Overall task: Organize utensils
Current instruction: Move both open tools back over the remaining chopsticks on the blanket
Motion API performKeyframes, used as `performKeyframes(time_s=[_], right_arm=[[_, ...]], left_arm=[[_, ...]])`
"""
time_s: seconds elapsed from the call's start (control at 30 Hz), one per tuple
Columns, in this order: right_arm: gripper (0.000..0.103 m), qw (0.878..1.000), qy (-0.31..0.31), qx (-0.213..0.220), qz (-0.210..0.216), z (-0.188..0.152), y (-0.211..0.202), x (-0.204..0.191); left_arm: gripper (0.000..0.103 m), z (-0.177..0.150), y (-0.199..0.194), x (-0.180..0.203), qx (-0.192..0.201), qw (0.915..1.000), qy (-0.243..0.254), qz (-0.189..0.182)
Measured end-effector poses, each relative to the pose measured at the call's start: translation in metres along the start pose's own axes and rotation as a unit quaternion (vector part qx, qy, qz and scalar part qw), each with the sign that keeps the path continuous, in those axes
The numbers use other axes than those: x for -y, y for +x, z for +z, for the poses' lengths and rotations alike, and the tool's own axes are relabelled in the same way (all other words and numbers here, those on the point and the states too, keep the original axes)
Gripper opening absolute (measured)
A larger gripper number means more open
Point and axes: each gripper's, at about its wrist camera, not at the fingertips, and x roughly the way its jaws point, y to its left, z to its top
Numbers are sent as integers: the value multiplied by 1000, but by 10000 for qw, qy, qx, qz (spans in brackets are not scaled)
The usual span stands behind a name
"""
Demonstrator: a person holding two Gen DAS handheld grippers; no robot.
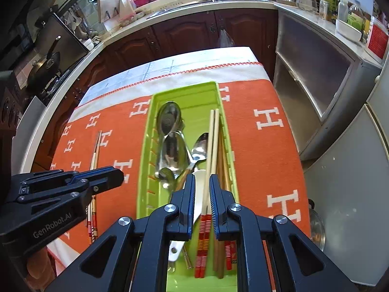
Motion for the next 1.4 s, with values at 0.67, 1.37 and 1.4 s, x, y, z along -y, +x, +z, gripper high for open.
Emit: performKeyframes(time_s=[0.67, 1.37, 1.4], right_arm=[[12, 9942, -791, -90, 724, -11, -19, -104], [12, 9859, -923, -793, 1148, -39, 64, -163], [12, 9857, -933, -813, 1147, -40, 67, -163]], left_arm=[[27, -38, -85, -99, 673, 9953, -158, 675], [27, -84, 12, -159, -5, 9961, -705, 532], [27, -83, 15, -159, -17, 9960, -706, 541]])
